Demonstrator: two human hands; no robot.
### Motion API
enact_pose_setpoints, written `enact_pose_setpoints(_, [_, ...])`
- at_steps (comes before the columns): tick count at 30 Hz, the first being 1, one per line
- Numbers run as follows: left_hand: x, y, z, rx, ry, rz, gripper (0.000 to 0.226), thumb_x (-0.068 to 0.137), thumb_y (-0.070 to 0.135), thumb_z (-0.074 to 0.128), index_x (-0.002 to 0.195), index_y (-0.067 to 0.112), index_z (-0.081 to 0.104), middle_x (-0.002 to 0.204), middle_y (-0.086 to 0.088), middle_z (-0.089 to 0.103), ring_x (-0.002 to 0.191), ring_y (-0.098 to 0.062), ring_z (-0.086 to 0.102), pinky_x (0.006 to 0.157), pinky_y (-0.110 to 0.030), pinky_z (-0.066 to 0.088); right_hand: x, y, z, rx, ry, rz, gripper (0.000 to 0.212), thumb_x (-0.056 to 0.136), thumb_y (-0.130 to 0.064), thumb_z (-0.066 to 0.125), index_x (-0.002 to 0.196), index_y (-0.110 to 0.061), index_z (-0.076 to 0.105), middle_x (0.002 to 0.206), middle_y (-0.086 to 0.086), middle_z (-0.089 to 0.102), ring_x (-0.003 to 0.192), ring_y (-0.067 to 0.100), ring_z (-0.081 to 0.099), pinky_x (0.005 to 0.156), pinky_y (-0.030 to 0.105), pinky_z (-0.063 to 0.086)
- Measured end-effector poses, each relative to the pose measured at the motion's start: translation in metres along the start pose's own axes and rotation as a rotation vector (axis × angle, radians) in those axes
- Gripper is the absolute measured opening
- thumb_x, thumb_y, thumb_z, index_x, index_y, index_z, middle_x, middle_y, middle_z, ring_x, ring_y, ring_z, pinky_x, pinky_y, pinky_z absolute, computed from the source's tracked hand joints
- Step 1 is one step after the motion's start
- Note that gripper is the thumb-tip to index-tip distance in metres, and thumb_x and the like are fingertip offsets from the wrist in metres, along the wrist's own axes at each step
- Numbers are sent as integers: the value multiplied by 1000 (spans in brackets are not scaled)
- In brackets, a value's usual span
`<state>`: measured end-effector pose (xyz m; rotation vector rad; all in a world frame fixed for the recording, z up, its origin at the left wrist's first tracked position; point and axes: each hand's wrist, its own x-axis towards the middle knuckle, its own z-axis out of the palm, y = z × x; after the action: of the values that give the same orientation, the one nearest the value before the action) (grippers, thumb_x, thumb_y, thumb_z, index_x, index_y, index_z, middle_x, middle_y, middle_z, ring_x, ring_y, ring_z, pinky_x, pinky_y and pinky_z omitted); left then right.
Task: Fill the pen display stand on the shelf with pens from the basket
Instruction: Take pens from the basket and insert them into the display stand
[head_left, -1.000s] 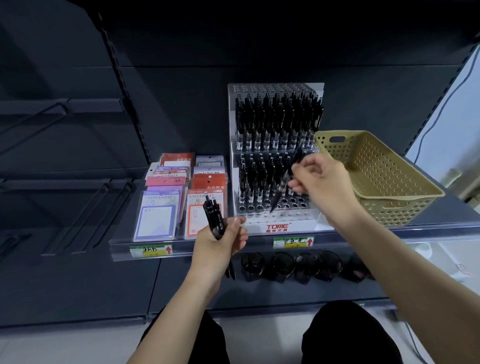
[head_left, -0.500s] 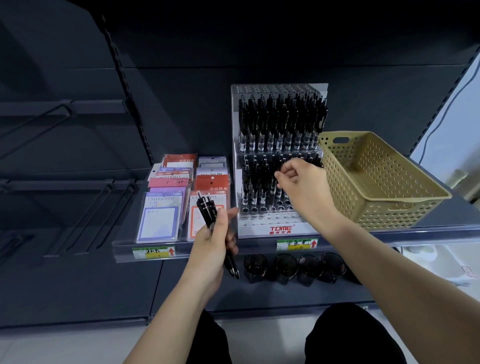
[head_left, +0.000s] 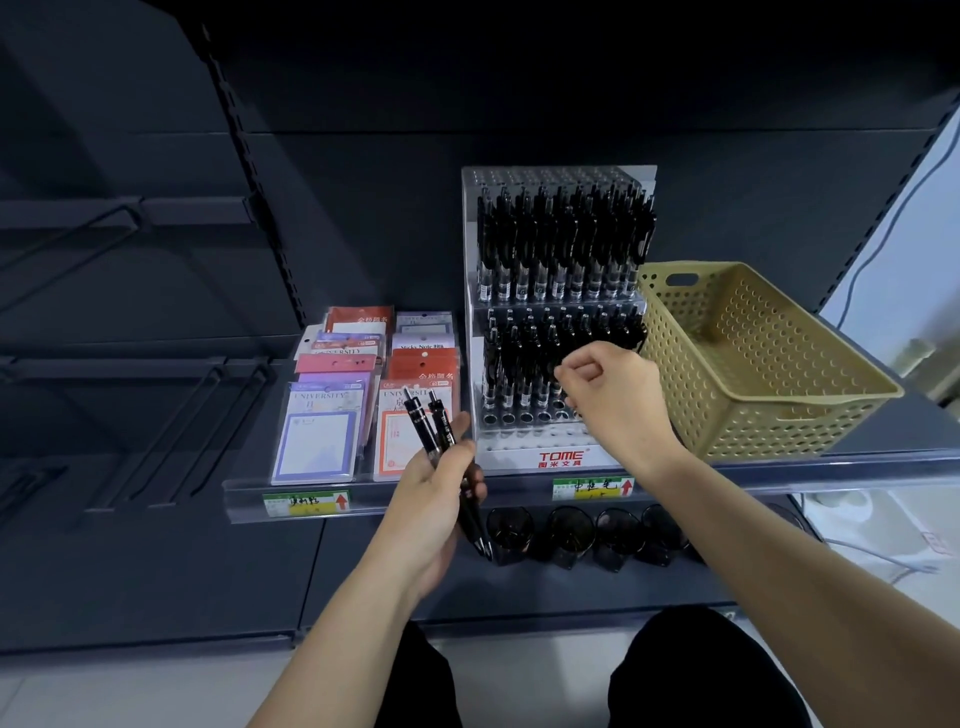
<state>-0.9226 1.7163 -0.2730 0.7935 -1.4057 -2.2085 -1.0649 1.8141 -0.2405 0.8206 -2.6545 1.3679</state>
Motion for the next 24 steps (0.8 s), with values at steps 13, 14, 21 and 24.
enact_pose_setpoints(13, [-8,-13,7,338,-250,174,43,96,12,47,66,30,72,61,0,44,55,-6,38,51,-13,34,-45,-20,9,123,-483,-13,22,84,-24,69,67,-22,55,49,-24,52,47,-4,44,48,11,30])
enact_pose_setpoints(14, [-9,-14,7,351,-259,174,39,96,13,47,68,27,70,58,5,46,55,-5,38,51,-12,34,-46,-17,10,133,-482,15,23,84,-23,69,66,-19,55,46,-21,51,47,-2,44,50,14,34])
enact_pose_setpoints(21, [-5,-12,6,404,-211,132,21,95,23,49,116,25,54,89,16,62,88,-4,55,78,-12,43,-39,-18,-7,236,-408,160,9,89,-12,62,82,-8,64,72,6,66,64,10,64,69,26,58])
enact_pose_setpoints(24, [-1,-9,0,386,-139,136,30,96,28,47,126,27,50,87,11,57,82,-2,56,85,-21,45,-22,-19,-32,272,-223,184,8,92,-11,55,87,-12,61,82,5,67,78,17,66,79,36,57])
